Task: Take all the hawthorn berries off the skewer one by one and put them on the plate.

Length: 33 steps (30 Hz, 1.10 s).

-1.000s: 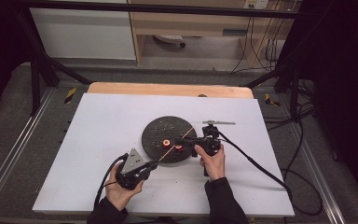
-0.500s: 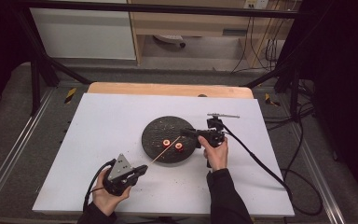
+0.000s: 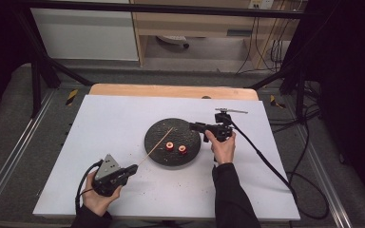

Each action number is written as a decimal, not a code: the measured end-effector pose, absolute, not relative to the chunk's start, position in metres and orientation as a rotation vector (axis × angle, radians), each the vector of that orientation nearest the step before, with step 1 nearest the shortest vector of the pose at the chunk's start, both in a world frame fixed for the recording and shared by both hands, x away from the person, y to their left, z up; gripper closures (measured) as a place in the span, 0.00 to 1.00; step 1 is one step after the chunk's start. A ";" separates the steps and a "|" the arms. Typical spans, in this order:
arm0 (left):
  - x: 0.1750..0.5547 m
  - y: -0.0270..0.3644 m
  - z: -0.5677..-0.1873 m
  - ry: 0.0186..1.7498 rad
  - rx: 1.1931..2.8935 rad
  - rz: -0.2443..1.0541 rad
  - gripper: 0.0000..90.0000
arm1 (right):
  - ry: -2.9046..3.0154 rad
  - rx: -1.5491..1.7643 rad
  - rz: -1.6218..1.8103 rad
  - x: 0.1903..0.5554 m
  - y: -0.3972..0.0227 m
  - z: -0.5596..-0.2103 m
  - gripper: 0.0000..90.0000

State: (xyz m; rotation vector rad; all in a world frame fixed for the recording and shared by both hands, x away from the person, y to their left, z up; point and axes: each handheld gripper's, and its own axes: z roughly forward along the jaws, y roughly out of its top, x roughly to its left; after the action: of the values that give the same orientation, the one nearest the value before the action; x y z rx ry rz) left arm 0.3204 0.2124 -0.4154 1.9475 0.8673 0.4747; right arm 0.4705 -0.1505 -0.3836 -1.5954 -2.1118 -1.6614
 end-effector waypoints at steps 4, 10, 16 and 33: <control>0.323 0.219 -0.415 0.888 1.934 0.488 0.98 | -2.140 -1.598 -1.630 0.475 -0.141 -0.394 0.68; 0.326 0.222 -0.415 0.901 1.929 0.493 0.98 | -2.165 -1.611 -1.568 0.482 -0.124 -0.415 0.68; 0.327 0.221 -0.415 0.902 1.932 0.495 0.98 | -2.186 -1.626 -1.516 0.485 -0.115 -0.433 0.68; 0.328 0.219 -0.418 0.906 1.940 0.487 0.98 | -2.259 -1.616 -1.449 0.482 -0.109 -0.447 0.64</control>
State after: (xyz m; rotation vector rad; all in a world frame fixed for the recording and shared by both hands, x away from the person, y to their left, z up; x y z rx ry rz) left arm 0.3282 0.2194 -0.4178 1.9397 0.9057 0.4869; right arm 0.4824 -0.1090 -0.4469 -1.6157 -2.2587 -1.4490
